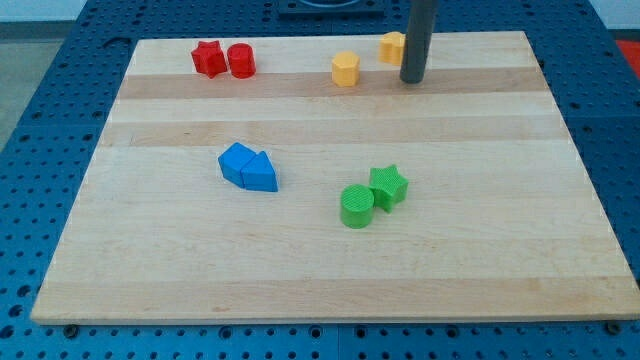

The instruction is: Push the yellow hexagon to the top center of the board

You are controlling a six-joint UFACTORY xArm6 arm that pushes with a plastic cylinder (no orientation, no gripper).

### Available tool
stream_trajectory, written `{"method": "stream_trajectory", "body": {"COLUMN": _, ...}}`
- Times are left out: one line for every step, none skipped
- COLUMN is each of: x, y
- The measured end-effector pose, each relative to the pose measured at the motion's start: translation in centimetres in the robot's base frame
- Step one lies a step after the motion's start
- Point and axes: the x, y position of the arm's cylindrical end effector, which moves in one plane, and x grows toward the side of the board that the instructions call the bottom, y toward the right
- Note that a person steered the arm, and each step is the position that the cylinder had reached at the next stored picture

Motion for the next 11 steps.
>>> {"method": "stream_trajectory", "body": {"x": -2.2, "y": -1.9}}
{"method": "stream_trajectory", "body": {"x": -3.4, "y": -6.2}}
{"method": "stream_trajectory", "body": {"x": -3.4, "y": -9.4}}
{"method": "stream_trajectory", "body": {"x": -2.7, "y": -6.4}}
{"method": "stream_trajectory", "body": {"x": 0.6, "y": -5.0}}
{"method": "stream_trajectory", "body": {"x": 3.1, "y": -9.0}}
{"method": "stream_trajectory", "body": {"x": 2.9, "y": -13.4}}
{"method": "stream_trajectory", "body": {"x": 1.6, "y": -14.3}}
{"method": "stream_trajectory", "body": {"x": 1.1, "y": -14.3}}
{"method": "stream_trajectory", "body": {"x": 3.9, "y": -14.1}}
{"method": "stream_trajectory", "body": {"x": 4.2, "y": -11.8}}
